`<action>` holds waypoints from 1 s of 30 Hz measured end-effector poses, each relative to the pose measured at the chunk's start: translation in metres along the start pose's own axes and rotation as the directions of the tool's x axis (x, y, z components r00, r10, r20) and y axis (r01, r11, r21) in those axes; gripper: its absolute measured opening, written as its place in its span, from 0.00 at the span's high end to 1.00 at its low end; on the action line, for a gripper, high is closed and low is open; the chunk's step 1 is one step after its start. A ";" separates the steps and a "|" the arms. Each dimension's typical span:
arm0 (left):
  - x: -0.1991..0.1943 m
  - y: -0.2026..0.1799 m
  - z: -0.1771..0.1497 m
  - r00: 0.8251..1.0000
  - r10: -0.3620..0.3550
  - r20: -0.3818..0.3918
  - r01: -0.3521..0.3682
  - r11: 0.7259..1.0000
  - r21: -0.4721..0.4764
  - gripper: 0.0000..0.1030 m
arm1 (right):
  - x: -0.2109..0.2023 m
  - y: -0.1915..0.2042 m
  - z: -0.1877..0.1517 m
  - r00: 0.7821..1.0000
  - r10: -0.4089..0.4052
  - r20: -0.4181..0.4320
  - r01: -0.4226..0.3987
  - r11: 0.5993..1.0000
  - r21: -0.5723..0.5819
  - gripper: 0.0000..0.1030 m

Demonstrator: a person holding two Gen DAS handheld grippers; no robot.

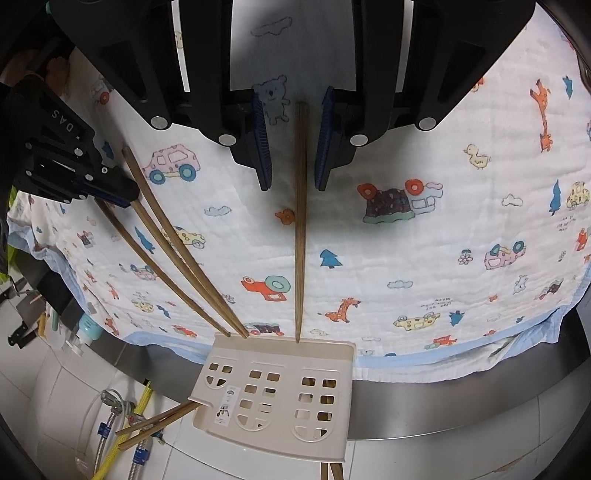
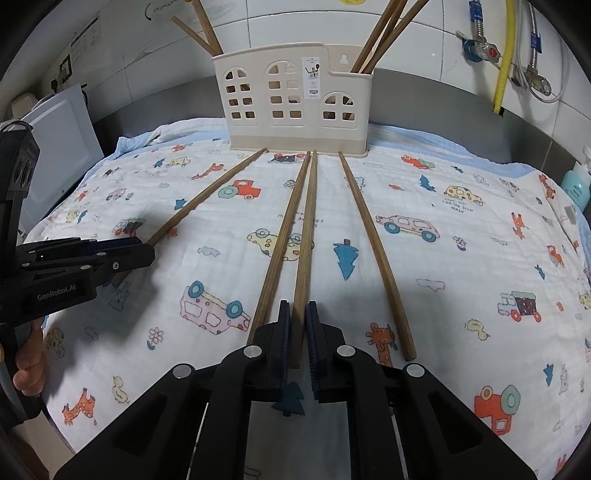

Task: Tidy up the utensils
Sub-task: 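Close the right tool on a chopstick while the left tool grasps another chopstick, then lift the held chopsticks with both tools toward the cream holder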

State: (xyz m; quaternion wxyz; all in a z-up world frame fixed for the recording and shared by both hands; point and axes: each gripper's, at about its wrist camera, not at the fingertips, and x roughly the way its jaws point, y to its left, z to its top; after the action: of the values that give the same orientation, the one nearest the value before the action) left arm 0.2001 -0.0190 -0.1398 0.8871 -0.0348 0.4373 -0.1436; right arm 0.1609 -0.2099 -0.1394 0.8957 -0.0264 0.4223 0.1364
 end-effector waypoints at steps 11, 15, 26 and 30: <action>0.005 0.008 0.008 1.000 0.011 -0.025 -0.013 0.999 -0.045 0.94 | 0.000 0.000 0.000 1.000 -0.002 0.002 0.002 1.000 0.001 0.92; 0.004 0.005 0.008 1.000 0.020 -0.020 -0.021 0.999 -0.044 0.95 | -0.004 -0.001 0.001 1.000 -0.005 0.013 0.005 1.000 0.004 0.93; -0.039 -0.002 0.024 0.996 -0.007 0.093 0.008 1.000 -0.012 0.95 | -0.046 0.001 0.025 0.992 -0.006 0.124 0.008 1.000 -0.016 0.93; -0.053 -0.004 0.033 0.991 -0.020 0.133 0.020 1.000 0.000 0.95 | -0.063 0.001 0.040 0.986 0.006 0.167 -0.001 1.000 -0.030 0.93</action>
State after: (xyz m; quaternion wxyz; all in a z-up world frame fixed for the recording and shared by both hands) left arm 0.1947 -0.0101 -0.0780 0.9127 -0.0492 0.3770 -0.1498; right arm 0.1526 -0.2161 -0.0654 0.9272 -0.0276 0.3437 0.1460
